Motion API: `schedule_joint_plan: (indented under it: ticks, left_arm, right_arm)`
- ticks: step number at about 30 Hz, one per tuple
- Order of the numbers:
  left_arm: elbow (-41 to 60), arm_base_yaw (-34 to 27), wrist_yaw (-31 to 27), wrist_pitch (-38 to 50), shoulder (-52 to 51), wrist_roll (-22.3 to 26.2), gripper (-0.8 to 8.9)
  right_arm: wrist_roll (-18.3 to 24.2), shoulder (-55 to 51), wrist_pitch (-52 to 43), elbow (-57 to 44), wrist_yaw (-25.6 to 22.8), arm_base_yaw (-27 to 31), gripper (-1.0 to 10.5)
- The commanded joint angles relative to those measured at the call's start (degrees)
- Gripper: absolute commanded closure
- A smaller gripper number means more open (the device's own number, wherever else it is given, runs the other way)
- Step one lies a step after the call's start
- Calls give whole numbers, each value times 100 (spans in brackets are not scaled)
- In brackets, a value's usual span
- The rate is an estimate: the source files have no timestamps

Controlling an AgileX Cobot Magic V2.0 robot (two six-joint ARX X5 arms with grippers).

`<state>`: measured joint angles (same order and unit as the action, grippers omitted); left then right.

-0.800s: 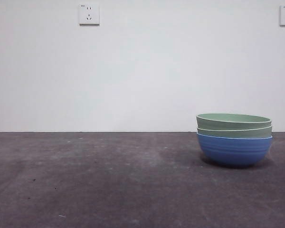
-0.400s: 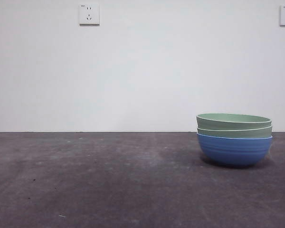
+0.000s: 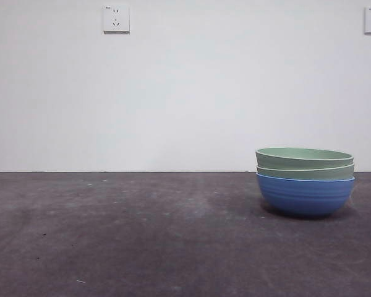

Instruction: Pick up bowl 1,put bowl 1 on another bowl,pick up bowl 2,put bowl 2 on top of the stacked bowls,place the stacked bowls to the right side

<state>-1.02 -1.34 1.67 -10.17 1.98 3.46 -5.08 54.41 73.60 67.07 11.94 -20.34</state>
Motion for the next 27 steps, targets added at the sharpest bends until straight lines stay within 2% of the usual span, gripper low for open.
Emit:
schedule_joint_plan:
  ticks: [1,5,27]
  left_arm:
    - [81,-24,2,-50,-57,-201,817]
    - [81,-24,20,-48,-114,-452,817]
    - [81,-24,-9,-33,-122,-459,817]
  right_arm:
    - [4,-11,-22,-13,-11,-9,944]
    - [2,-11,-22,-13,-11,-9,944]
    - [9,-11,-24,-13,-13,-9,944]
